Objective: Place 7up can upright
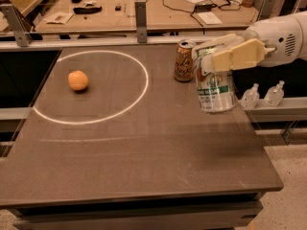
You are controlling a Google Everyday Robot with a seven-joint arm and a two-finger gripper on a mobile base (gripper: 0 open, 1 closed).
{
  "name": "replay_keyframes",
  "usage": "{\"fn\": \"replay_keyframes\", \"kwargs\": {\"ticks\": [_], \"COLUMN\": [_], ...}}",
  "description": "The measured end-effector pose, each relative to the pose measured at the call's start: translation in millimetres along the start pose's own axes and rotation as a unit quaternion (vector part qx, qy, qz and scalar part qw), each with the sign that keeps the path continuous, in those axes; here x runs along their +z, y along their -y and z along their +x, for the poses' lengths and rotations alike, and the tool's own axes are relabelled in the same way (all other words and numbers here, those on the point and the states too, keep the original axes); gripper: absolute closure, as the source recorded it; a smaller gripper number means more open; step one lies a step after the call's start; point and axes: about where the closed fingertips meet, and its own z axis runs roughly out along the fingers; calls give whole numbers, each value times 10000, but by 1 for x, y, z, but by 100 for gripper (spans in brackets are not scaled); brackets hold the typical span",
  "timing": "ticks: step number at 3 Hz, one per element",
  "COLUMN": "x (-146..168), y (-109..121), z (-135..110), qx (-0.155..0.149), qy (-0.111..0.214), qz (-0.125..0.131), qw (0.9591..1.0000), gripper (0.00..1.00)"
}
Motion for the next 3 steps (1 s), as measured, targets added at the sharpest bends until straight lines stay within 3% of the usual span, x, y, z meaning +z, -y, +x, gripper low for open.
{"fn": "replay_keyframes", "kwargs": {"ticks": [1, 2, 3], "x": [7, 18, 29], "y": [-8, -13, -6], "z": [2, 16, 37], "qx": [-415, -1174, -1742], "qy": [-109, -306, -412], "qz": [-99, -156, -60], "qw": [9990, 9925, 9838], "gripper": [100, 100, 100]}}
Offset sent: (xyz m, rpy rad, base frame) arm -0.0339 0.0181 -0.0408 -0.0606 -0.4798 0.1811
